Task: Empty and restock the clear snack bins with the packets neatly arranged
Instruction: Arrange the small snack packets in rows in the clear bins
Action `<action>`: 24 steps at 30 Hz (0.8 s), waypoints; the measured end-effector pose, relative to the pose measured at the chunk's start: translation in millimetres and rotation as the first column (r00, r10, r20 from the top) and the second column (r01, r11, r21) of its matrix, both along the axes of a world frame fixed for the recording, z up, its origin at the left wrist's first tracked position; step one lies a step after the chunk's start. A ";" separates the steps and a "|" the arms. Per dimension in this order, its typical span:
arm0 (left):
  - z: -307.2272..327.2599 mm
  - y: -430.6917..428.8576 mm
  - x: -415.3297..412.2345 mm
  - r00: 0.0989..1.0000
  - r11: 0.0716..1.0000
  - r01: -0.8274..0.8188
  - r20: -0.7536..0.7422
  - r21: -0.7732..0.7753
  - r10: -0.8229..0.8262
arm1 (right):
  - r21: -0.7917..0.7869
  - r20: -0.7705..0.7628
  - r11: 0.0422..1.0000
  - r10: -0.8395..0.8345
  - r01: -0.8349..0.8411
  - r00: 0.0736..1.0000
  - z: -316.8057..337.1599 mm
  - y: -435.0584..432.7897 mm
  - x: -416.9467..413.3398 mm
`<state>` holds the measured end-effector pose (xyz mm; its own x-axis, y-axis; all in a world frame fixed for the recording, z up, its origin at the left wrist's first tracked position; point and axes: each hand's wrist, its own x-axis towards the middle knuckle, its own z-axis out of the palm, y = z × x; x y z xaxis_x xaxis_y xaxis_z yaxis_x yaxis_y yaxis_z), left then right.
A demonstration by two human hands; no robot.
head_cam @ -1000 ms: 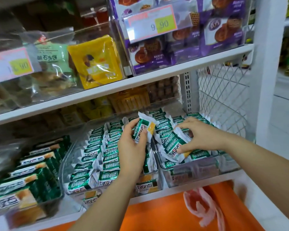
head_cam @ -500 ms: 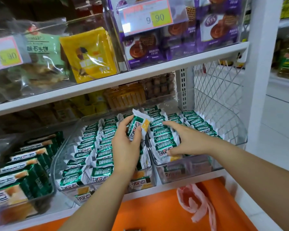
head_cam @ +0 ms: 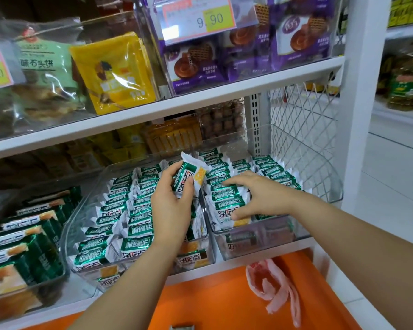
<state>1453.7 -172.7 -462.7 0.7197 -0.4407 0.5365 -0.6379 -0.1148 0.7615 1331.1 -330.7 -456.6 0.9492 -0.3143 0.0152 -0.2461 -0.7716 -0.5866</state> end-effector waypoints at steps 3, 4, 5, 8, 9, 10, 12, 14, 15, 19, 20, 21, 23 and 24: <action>0.6 0.0 -0.4 1.000 1.000 -0.005 0.013 -0.002 0.005 | -0.099 0.020 0.994 -0.046 0.048 0.999 -1.4 4.9 3.6; 0.5 0.3 -0.3 1.000 1.000 -0.006 0.021 -0.003 0.006 | -0.149 0.011 0.988 -0.041 0.042 0.999 -1.2 7.3 4.5; 0.3 0.2 -0.5 1.000 1.000 -0.006 0.025 -0.007 0.006 | -0.196 -0.006 0.980 -0.031 0.030 0.999 -1.8 9.6 5.2; 0.3 0.0 -0.6 1.000 1.000 -0.005 0.030 -0.009 0.005 | -0.288 -0.060 0.958 -0.017 -0.001 0.998 -6.0 15.2 5.1; 0.9 -0.1 -0.5 0.999 1.000 -0.002 0.032 -0.010 0.002 | -0.299 -0.077 0.954 -0.016 -0.007 0.997 -7.0 15.4 4.2; 2.0 -0.2 -0.7 1.000 1.000 0.002 0.031 -0.012 -0.002 | -0.288 -0.088 0.958 -0.017 -0.009 0.996 -7.6 14.9 2.8; 5.2 1.3 -1.4 1.000 1.000 0.012 0.028 -0.012 -0.012 | -0.207 -0.070 0.978 -0.022 0.007 0.997 -5.7 14.1 -1.8; 10.5 3.3 -2.0 0.999 0.999 0.035 0.042 -0.014 -0.034 | -0.129 0.051 0.990 -0.044 0.050 0.998 1.3 14.5 -5.5; 13.8 4.0 -2.6 0.996 0.998 0.060 0.065 -0.026 -0.058 | -0.107 0.150 0.990 -0.071 0.087 0.986 7.0 15.1 -6.9; 28.0 -1.7 -9.3 0.934 0.984 0.179 0.311 0.020 -0.176 | 0.065 0.479 0.991 -0.132 0.115 0.868 38.0 16.8 -8.2; 30.2 -5.8 -11.5 0.918 0.979 0.197 0.343 0.043 -0.200 | 0.094 0.505 0.991 -0.127 0.092 0.854 44.2 17.2 -8.8; 32.1 -10.2 -13.3 0.910 0.976 0.210 0.354 0.058 -0.217 | 0.096 0.517 0.992 -0.121 0.083 0.847 48.5 16.9 -9.2; 33.9 -18.6 -14.3 0.905 0.971 0.226 0.354 0.072 -0.237 | 0.081 0.516 0.992 -0.126 0.098 0.847 51.8 13.3 -10.2; 34.6 -22.2 -14.0 0.904 0.970 0.230 0.352 0.079 -0.243 | 0.090 0.511 0.990 -0.138 0.106 0.848 51.9 10.1 -10.5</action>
